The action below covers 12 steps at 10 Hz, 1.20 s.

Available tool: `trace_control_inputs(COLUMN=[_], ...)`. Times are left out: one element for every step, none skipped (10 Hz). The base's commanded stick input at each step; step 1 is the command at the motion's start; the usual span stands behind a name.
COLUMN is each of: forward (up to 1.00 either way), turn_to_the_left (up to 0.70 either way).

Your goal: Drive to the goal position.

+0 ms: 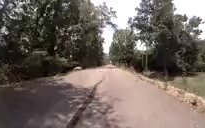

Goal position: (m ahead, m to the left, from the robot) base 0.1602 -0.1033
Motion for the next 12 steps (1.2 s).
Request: trace_control_inputs(forward=[0.7, 0.7, 0.7, 0.7, 0.7, 0.7, 0.7, 0.7, 0.7, 0.7, 0.7, 0.7], turn_to_the_left=[0.0, 0.0, 0.0, 0.0, 0.0, 0.0, 0.0, 0.0, 0.0, 0.0, -0.11, -0.26])
